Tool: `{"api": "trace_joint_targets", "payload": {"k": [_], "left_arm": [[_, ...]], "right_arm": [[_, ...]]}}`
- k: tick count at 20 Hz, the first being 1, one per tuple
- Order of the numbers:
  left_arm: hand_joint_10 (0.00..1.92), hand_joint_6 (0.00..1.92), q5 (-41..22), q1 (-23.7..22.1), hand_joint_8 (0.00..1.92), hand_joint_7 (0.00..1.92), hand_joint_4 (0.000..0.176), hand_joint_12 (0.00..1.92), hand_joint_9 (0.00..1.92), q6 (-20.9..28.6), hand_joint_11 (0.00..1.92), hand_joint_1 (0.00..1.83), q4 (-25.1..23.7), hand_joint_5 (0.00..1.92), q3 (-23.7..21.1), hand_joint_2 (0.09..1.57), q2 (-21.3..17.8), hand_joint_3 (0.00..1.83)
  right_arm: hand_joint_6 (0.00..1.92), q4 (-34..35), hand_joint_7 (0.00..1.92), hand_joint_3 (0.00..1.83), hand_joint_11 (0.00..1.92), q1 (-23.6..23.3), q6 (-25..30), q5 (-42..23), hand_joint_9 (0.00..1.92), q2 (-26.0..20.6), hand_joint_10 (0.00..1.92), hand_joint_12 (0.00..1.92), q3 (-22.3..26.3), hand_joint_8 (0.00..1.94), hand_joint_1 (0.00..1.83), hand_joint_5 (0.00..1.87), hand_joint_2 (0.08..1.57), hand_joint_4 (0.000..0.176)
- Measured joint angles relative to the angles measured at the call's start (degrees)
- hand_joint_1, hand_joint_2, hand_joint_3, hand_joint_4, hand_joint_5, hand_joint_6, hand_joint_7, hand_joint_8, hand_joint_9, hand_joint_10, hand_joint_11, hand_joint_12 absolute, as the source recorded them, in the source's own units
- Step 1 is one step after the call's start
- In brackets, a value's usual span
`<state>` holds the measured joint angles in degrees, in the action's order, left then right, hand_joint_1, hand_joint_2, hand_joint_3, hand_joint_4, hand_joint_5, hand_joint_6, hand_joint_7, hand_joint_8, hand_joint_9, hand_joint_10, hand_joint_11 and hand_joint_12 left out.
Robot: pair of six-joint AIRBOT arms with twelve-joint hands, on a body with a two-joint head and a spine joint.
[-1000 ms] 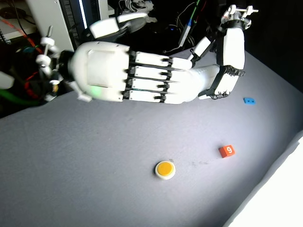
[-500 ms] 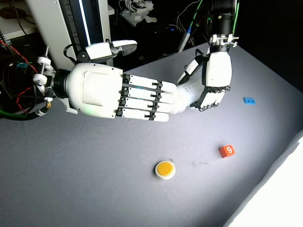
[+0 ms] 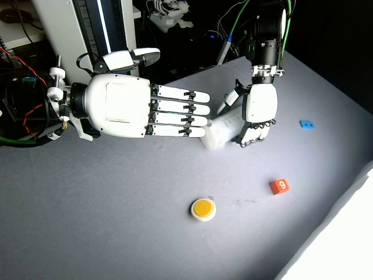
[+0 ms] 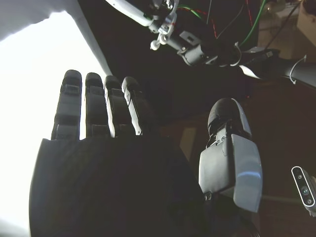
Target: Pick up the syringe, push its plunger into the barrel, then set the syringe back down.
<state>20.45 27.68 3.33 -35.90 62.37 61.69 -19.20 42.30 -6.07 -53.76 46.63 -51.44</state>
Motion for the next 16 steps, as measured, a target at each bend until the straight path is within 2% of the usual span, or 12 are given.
{"api": "trace_joint_targets", "payload": {"k": [4,7,9,11,12,14,16], "left_arm": [[0.0,0.0,-0.3,0.5,0.0,0.0,0.0,0.0,0.0,0.0,0.0,0.5,0.5,0.0,-0.2,0.72,0.0,0.0],[0.0,0.0,-0.4,-0.2,0.0,0.0,0.0,0.0,0.0,0.0,0.0,0.56,0.3,0.0,-1.2,0.74,-1.0,0.0],[0.0,0.0,-1.8,-1.1,0.0,0.0,0.0,0.0,0.0,0.2,0.0,0.48,-1.2,0.0,-2.4,0.79,-2.3,0.02],[0.0,0.0,-7.8,-1.7,0.0,0.0,0.0,0.0,0.0,0.1,0.0,0.5,-5.7,0.0,-2.4,0.79,-3.5,0.01],[0.0,0.0,-11.1,-1.9,0.0,0.0,0.0,0.0,0.0,0.1,0.0,0.46,-8.1,0.0,-2.3,0.78,-4.1,0.01],[0.0,0.0,-21.3,-1.9,0.0,0.0,0.0,0.0,0.0,0.1,0.0,0.45,-16.2,0.0,-1.0,0.78,-5.1,0.01],[0.0,0.0,-30.8,-3.1,0.0,0.0,0.0,0.0,0.0,-1.0,0.0,0.32,-20.9,0.0,-0.1,0.79,-6.6,0.01]], "right_arm": [[0.0,4.1,0.01,0.0,0.0,-0.8,-0.2,3.5,0.0,0.2,0.0,0.0,0.4,0.0,0.0,0.03,1.03,0.0],[0.0,6.9,0.02,0.0,0.0,-1.7,-1.6,5.4,0.0,0.5,0.0,0.0,1.1,0.0,0.0,0.04,1.04,0.0],[0.0,7.1,0.01,0.0,0.0,-1.7,-2.1,5.8,0.0,0.8,0.0,0.0,1.3,0.0,0.0,0.03,1.04,0.0],[0.0,7.1,0.01,0.0,0.0,-1.7,-2.1,5.0,0.0,0.8,0.0,0.0,1.3,0.0,0.0,0.04,1.04,0.0],[0.01,7.1,0.02,0.0,0.0,-1.7,-2.2,4.7,0.0,0.8,0.0,0.0,1.3,0.0,0.0,0.05,1.04,0.0],[0.01,7.2,0.02,0.0,0.0,-1.7,-3.1,4.3,0.0,0.8,0.0,0.0,1.3,0.0,0.0,0.05,1.04,0.0],[0.01,7.2,0.13,0.0,0.07,-1.7,-3.3,4.9,0.12,0.8,0.01,0.04,1.3,0.01,0.0,0.13,1.03,0.0]]}}
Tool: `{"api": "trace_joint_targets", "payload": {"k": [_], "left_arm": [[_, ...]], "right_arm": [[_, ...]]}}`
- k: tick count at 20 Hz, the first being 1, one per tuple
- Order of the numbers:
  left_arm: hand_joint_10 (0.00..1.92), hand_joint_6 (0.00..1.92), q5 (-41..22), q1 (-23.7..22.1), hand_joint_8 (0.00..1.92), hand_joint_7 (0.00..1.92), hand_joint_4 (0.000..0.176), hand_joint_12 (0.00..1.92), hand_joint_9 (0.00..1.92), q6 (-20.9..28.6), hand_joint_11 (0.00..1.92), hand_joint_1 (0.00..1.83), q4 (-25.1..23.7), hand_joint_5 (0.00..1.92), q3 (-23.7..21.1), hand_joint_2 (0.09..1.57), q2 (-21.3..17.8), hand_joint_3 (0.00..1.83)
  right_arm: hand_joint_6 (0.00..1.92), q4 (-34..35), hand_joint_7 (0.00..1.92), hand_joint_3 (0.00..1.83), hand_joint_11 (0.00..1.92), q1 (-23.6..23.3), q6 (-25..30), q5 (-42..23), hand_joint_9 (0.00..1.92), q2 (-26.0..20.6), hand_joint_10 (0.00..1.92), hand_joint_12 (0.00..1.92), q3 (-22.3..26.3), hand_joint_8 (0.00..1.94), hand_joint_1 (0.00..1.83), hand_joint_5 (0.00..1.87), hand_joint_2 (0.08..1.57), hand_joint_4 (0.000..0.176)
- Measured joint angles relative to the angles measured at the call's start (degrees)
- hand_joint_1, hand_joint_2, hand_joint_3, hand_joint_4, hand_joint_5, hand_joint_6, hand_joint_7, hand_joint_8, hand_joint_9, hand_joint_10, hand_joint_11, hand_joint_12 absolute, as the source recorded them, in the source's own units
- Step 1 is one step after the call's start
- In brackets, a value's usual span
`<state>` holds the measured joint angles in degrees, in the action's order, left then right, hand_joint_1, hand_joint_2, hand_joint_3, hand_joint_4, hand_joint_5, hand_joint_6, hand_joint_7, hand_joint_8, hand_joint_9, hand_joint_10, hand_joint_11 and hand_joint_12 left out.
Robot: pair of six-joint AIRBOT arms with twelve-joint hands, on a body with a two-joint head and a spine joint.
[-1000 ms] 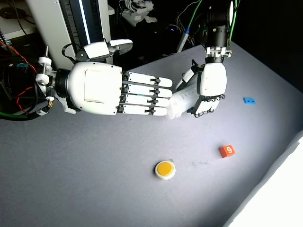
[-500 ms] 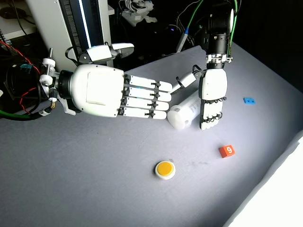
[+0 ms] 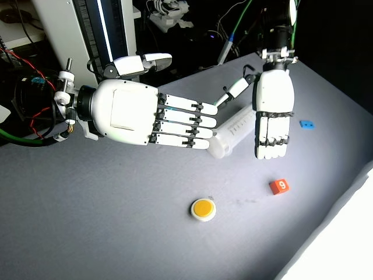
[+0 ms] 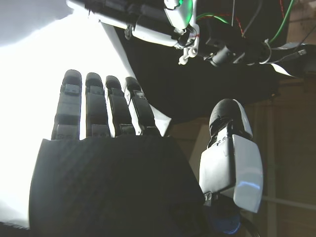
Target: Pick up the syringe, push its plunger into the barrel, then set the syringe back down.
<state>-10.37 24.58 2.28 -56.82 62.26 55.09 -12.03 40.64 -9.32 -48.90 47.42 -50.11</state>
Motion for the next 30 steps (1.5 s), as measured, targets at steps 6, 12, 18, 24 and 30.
{"api": "trace_joint_targets", "payload": {"k": [6,12,18,24,30], "left_arm": [[1.92,1.92,-28.4,-0.1,1.92,0.0,0.0,1.92,0.0,-2.3,0.0,0.36,-10.8,0.0,4.3,0.88,-4.0,0.01],[1.92,1.92,-45.6,-0.1,1.92,1.51,0.117,1.92,1.5,-2.9,1.32,0.07,-14.6,1.47,4.0,1.05,-8.6,0.0],[1.92,1.92,-53.5,-1.3,1.92,1.6,0.176,1.92,1.66,-3.0,1.59,0.91,-17.7,1.45,4.3,1.3,-11.3,0.02],[1.92,1.92,-56.7,-1.5,1.92,1.52,0.176,1.92,1.59,-4.4,1.62,1.12,-17.9,1.4,5.7,1.35,-12.2,0.02],[1.92,1.92,-61.4,-2.2,1.92,1.53,0.173,1.92,1.56,-4.4,1.6,1.13,-17.6,1.45,9.1,1.34,-12.2,0.0]], "right_arm": [[1.82,-0.1,0.18,0.0,0.06,0.2,-0.8,0.8,0.15,0.1,1.85,1.89,0.0,1.84,0.09,0.08,1.02,0.0],[1.92,0.3,1.57,0.0,1.6,0.4,-1.9,0.8,1.55,0.1,1.92,1.92,0.2,1.94,0.0,1.53,1.01,0.0],[1.92,0.0,1.71,0.04,1.84,0.4,-2.2,0.3,1.76,0.2,1.92,1.92,0.3,1.94,0.82,1.55,1.38,0.0],[1.92,0.2,1.63,0.01,1.81,0.4,-2.6,0.3,1.71,0.3,1.92,1.92,0.3,1.94,1.02,1.43,1.45,0.0],[1.92,0.2,1.6,0.01,1.77,0.4,-2.7,0.4,1.67,0.5,1.92,1.92,0.3,1.94,1.02,1.43,1.45,0.0]]}}
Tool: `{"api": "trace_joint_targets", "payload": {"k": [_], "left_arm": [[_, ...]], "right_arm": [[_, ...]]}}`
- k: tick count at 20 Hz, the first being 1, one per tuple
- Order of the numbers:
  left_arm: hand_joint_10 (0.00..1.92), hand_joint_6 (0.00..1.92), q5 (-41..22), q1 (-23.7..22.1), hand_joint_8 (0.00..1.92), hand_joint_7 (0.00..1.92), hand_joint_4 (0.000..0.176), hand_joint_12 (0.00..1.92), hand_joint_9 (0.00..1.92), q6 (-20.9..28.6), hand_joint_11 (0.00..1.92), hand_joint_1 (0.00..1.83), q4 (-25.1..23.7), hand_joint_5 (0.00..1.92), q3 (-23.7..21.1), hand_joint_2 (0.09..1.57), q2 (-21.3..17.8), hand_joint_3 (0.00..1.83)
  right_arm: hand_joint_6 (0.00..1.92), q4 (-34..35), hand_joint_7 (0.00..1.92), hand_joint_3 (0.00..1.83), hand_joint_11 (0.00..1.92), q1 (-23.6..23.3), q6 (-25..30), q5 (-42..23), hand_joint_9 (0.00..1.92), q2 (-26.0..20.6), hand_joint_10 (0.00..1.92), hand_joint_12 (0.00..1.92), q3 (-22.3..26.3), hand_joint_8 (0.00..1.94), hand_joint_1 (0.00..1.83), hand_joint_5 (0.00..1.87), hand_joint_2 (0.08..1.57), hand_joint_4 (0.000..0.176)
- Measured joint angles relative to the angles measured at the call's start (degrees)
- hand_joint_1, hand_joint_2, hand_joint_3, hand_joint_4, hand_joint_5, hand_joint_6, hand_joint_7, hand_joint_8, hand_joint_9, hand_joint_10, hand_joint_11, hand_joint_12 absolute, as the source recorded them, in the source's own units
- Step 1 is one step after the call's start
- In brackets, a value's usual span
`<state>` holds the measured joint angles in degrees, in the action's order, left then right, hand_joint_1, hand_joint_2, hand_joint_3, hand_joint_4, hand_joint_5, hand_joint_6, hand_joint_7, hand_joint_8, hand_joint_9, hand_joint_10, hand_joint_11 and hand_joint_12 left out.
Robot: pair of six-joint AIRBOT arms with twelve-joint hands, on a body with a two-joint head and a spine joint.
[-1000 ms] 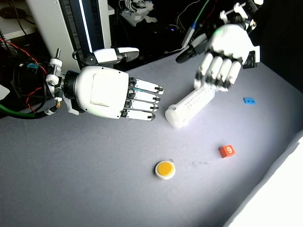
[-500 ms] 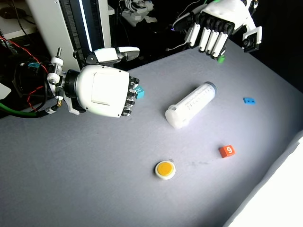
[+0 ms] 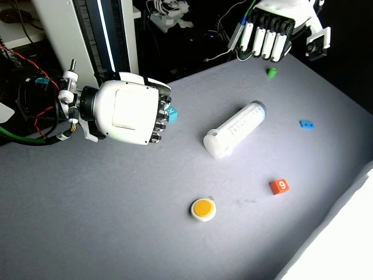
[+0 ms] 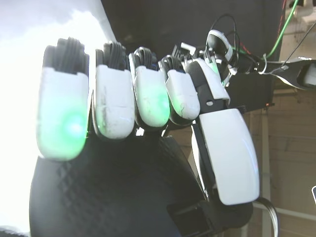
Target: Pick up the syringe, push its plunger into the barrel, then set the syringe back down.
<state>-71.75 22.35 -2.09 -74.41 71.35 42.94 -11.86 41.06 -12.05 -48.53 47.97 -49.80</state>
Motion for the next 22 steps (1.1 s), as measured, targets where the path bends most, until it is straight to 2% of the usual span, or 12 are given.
{"api": "trace_joint_targets", "payload": {"k": [2,4,5,6,9,10,11,16,17,18,20,22], "left_arm": [[1.92,1.92,-0.5,0.0,1.92,1.55,0.174,1.92,1.59,0.0,1.62,1.14,-0.2,1.47,0.0,1.37,0.0,0.01],[1.92,1.92,-1.2,0.0,1.92,1.56,0.175,1.92,1.6,0.0,1.63,1.22,-0.4,1.49,0.2,1.34,0.1,0.0],[1.92,1.92,-1.5,0.0,1.92,1.56,0.169,1.92,1.59,0.0,1.59,1.21,-0.4,1.47,0.3,1.34,0.1,0.0],[1.92,1.92,-2.3,0.0,1.92,1.56,0.151,1.92,1.59,-0.6,1.55,1.18,-0.2,1.47,1.0,1.35,0.3,0.01],[1.92,1.92,-2.4,0.4,1.92,1.53,0.141,1.92,1.57,-1.1,1.53,1.22,0.6,1.45,1.1,1.33,0.3,0.0],[1.92,1.92,-2.7,0.7,1.92,1.54,0.091,1.92,1.57,-1.2,1.53,1.22,1.0,1.46,1.1,1.33,0.3,0.0],[1.92,1.92,-2.8,0.8,1.92,1.55,0.069,1.92,1.58,-1.3,1.52,1.18,0.9,1.49,0.9,1.36,0.2,0.01],[1.92,1.92,-3.3,0.8,1.92,1.55,0.059,1.92,1.58,-1.2,1.51,1.21,1.2,1.47,0.7,1.34,-0.6,0.0],[1.92,1.92,-3.3,0.8,1.92,1.53,0.071,1.92,1.57,-1.2,1.49,1.19,0.8,1.47,0.7,1.35,-0.6,0.01],[1.92,1.92,-3.4,0.8,1.92,1.53,0.071,1.92,1.57,-1.2,1.49,1.19,0.5,1.47,0.7,1.35,-0.6,0.01],[1.92,1.92,-4.1,0.5,1.92,1.54,0.085,1.92,1.59,-1.0,1.51,1.17,-1.0,1.48,1.1,1.36,-0.6,0.01],[1.92,1.92,-4.0,-0.1,1.92,1.53,0.09,1.92,1.57,-0.8,1.5,1.15,-1.7,1.48,1.7,1.36,-0.6,0.01]], "right_arm": [[1.92,0.0,1.6,0.0,1.75,0.0,0.0,0.0,1.66,0.0,1.92,1.92,0.0,1.94,1.0,1.43,1.44,0.0],[1.92,0.0,1.59,0.0,1.75,0.0,0.0,0.0,1.65,0.0,1.92,1.92,0.0,1.94,1.04,1.45,1.43,0.0],[1.92,0.0,1.59,0.0,1.75,0.0,0.0,0.0,1.65,0.0,1.92,1.92,0.0,1.94,1.03,1.45,1.44,0.0],[1.92,0.0,1.59,0.01,1.74,0.0,0.0,0.2,1.65,0.0,1.92,1.92,0.0,1.94,1.01,1.44,1.45,0.0],[1.92,0.0,1.58,0.0,1.73,-0.1,0.0,1.0,1.64,0.0,1.92,1.92,0.0,1.94,1.05,1.42,1.44,0.0],[1.92,0.0,1.58,0.0,1.72,-0.1,0.0,1.0,1.64,0.0,1.92,1.92,0.0,1.94,1.04,1.42,1.44,0.0],[1.92,0.0,1.57,0.0,1.72,-0.1,0.0,1.0,1.63,0.0,1.92,1.92,0.0,1.94,1.06,1.43,1.43,0.0],[1.92,-0.2,1.56,0.0,1.69,-0.1,0.0,-0.3,1.61,0.0,1.92,1.92,0.0,1.94,1.04,1.43,1.44,0.0],[1.92,-0.2,1.56,0.0,1.69,-0.1,-0.1,-1.2,1.61,0.0,1.92,1.92,0.0,1.94,1.04,1.42,1.42,0.0],[1.92,-0.2,1.56,0.0,1.69,-0.1,0.0,-1.4,1.61,0.0,1.92,1.92,0.1,1.94,1.04,1.42,1.42,0.0],[1.92,-0.2,1.56,0.0,1.69,0.0,-0.1,-1.3,1.62,0.0,1.92,1.92,0.1,1.94,1.04,1.42,1.42,0.0],[1.92,-0.2,1.56,0.0,1.69,-0.1,-1.8,-1.4,1.62,0.0,1.92,1.92,0.1,1.94,1.04,1.42,1.42,0.0]]}}
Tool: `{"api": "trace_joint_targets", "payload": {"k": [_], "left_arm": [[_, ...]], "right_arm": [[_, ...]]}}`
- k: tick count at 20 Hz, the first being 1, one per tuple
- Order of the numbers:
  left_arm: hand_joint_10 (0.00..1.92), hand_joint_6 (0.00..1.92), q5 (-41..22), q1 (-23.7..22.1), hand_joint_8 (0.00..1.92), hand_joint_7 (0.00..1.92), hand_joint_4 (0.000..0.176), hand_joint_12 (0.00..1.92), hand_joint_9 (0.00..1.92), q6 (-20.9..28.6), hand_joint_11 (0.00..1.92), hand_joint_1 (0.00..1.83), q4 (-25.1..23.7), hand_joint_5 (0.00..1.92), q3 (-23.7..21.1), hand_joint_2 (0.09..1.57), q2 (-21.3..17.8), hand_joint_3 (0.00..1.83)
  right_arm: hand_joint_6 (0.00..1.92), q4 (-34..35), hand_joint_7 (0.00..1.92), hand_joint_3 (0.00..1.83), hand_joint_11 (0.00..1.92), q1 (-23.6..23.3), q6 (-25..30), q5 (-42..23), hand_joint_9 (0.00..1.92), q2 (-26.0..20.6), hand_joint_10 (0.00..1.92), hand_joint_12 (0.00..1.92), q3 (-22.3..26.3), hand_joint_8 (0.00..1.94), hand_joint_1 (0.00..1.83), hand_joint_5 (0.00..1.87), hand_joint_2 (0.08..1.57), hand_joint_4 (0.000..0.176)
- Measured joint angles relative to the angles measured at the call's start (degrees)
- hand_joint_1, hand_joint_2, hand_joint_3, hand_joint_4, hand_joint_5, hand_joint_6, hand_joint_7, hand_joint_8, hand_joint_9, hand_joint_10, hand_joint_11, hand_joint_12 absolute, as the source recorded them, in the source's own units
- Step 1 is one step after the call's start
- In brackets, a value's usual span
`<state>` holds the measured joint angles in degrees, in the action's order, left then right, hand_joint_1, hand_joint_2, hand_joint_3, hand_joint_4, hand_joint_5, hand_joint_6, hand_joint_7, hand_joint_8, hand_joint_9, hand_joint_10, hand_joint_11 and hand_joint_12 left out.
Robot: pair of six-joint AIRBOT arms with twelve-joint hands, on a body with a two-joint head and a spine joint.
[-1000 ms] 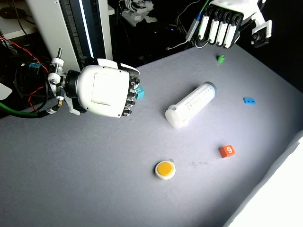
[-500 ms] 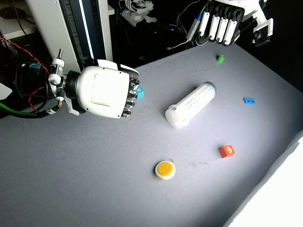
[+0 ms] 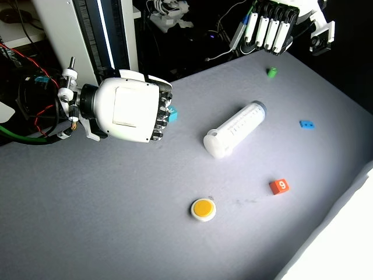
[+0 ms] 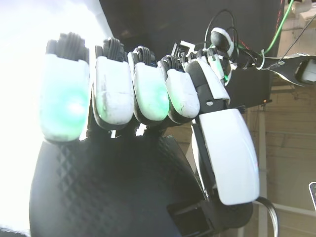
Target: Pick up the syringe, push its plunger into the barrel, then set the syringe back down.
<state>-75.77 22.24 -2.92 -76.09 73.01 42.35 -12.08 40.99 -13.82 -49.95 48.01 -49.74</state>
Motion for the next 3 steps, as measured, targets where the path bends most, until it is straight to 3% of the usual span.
{"api": "trace_joint_targets", "payload": {"k": [3], "left_arm": [[1.92,1.92,-0.2,-0.5,1.92,1.53,0.1,1.92,1.56,0.3,1.49,1.15,0.4,1.47,0.1,1.36,0.0,0.0]], "right_arm": [[1.92,0.0,1.57,0.0,1.71,0.0,-1.5,-0.1,1.64,0.1,1.92,1.92,0.0,1.94,1.08,1.41,1.4,0.0]]}}
